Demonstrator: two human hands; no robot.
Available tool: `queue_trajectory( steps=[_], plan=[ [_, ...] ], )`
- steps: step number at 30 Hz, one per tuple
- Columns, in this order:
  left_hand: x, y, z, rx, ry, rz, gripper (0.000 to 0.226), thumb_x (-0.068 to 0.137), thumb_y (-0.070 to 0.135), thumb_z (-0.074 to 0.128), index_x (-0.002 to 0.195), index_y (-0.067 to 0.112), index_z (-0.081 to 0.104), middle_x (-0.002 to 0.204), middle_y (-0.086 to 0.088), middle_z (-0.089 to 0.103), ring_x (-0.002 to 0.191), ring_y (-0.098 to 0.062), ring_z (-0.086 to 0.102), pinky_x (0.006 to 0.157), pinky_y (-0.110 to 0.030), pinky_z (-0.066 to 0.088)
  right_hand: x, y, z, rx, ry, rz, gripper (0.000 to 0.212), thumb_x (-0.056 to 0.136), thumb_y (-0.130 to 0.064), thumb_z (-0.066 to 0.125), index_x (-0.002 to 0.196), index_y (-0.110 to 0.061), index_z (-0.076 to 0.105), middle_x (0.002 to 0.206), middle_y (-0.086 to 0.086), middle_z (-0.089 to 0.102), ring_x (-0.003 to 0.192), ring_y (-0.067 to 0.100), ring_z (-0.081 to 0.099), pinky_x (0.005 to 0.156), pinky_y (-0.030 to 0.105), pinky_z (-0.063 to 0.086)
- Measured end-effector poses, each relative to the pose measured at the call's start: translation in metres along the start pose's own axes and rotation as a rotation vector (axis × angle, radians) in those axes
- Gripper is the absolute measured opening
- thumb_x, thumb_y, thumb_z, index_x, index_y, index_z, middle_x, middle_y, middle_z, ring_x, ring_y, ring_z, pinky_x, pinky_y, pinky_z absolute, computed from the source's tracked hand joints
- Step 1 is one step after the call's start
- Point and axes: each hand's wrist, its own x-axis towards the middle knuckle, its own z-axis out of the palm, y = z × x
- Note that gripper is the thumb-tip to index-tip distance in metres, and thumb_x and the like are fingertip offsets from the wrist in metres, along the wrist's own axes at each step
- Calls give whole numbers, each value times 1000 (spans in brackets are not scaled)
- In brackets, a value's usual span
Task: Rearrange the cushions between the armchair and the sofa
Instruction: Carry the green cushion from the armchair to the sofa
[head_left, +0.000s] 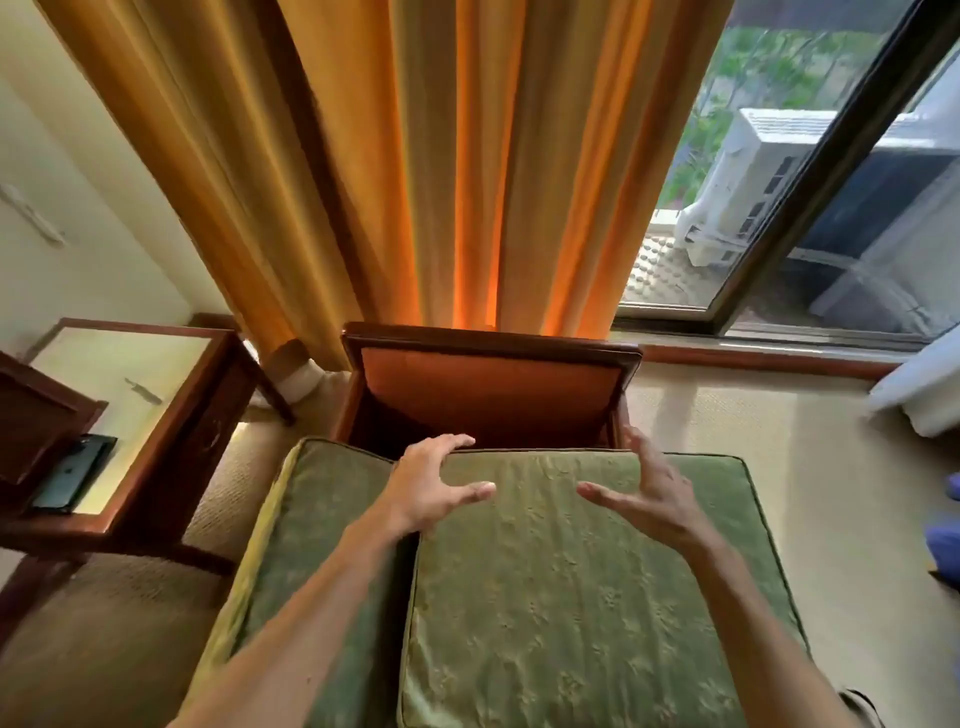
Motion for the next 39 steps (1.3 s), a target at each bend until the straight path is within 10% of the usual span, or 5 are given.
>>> queue_trajectory(
  steps=[12, 17, 29, 34, 39],
  plan=[
    [160, -30, 109, 351, -288, -258, 54, 101, 14, 48, 152, 26, 38, 153, -5, 44, 139, -30, 42, 108, -39, 35, 159, 90, 59, -136, -248, 98, 45, 94, -54, 57, 128, -26, 62, 128, -1, 65, 123, 21, 55, 113, 49, 25],
    [157, -38, 112, 406, -219, -279, 29, 97, 19, 55, 120, 27, 69, 112, -9, 70, 109, -33, 64, 82, -34, 46, 148, 80, 71, -137, -49, 133, 21, 97, -42, 58, 93, -28, 72, 96, -7, 70, 101, 17, 61, 113, 52, 24],
    [26, 68, -38, 263, 259, 391, 6, 81, 15, 72, 83, 21, 73, 74, 1, 73, 71, -25, 67, 69, -38, 51, 6, -4, -52, 193, 431, -193, 19, 92, -12, 68, 74, -15, 66, 72, -8, 61, 69, 16, 57, 70, 56, 48],
    [-62, 82, -89, 288, 233, 568, 24, 75, 2, 79, 86, 20, 68, 106, 2, 60, 127, -22, 52, 118, -58, 22, -93, -41, -70, 147, 590, -391, 18, 90, -11, 71, 74, -16, 66, 78, -17, 59, 78, 7, 57, 70, 47, 46],
    [-82, 34, -70, 318, 45, 461, 30, 87, 5, 67, 84, 30, 51, 161, -7, 27, 153, -29, 9, 120, -57, -3, -115, -39, -8, 32, 613, -344, 18, 88, -27, 68, 72, -19, 67, 78, -14, 57, 80, 9, 53, 73, 33, 32]
  ],
)
